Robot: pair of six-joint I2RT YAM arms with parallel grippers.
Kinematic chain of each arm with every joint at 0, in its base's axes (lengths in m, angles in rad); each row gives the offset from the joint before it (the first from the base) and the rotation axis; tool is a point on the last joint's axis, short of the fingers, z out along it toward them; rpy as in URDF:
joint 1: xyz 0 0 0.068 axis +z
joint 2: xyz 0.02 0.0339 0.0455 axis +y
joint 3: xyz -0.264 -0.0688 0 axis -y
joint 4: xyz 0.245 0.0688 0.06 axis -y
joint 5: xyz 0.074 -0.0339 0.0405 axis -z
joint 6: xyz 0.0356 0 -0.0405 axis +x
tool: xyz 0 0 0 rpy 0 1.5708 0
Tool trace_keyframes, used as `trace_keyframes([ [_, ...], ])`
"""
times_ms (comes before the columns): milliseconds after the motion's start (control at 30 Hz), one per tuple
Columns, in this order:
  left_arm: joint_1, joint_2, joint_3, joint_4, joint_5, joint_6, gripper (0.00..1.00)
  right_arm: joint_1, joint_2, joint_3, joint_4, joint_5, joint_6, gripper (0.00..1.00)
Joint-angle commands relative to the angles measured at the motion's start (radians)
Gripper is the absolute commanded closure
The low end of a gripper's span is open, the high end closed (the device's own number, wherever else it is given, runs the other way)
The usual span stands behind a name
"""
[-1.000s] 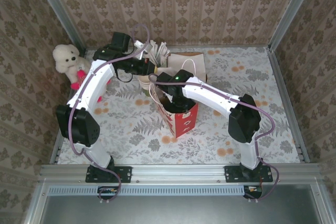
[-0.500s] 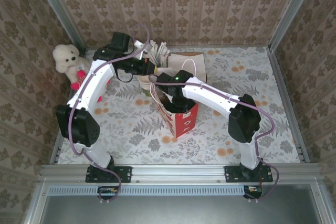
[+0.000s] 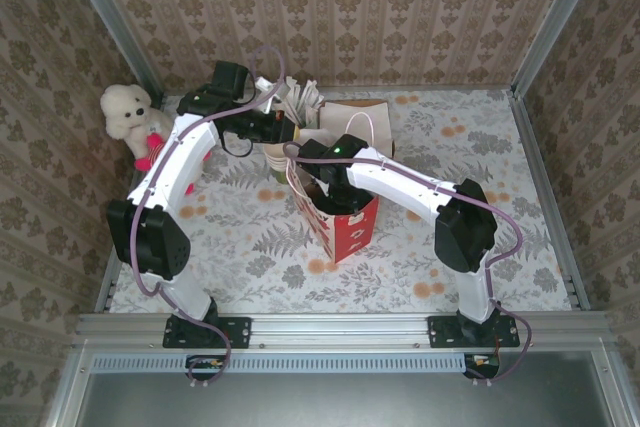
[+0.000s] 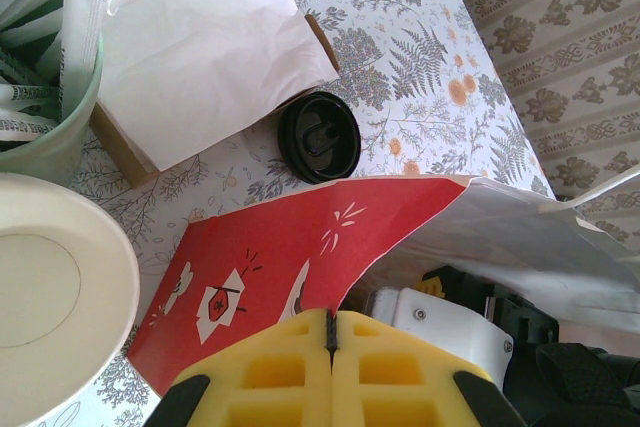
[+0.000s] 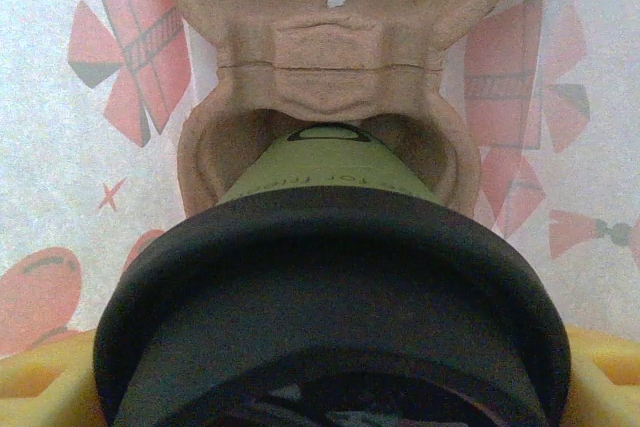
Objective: Pack the takeout coffee
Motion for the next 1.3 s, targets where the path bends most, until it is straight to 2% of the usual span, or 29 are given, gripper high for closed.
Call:
trace_keyframes([
  [0, 0.010, -0.025, -0.010, 0.024, -0.010, -0.017, 1.00, 0.002, -0.029, -0.023, 0.009, 0.016, -0.005, 0.54],
  [200, 0.011, -0.028, -0.011, 0.024, -0.008, -0.019, 1.00, 0.003, -0.049, -0.041, 0.044, 0.042, -0.008, 0.56],
  [933, 0.013, -0.024, -0.015, 0.033, 0.000, -0.020, 1.00, 0.007, -0.097, -0.084, 0.126, 0.019, -0.019, 0.58],
  [1267, 0.013, -0.025, -0.016, 0.029, 0.002, -0.020, 1.00, 0.008, -0.075, -0.122, 0.158, 0.008, -0.016, 0.58],
])
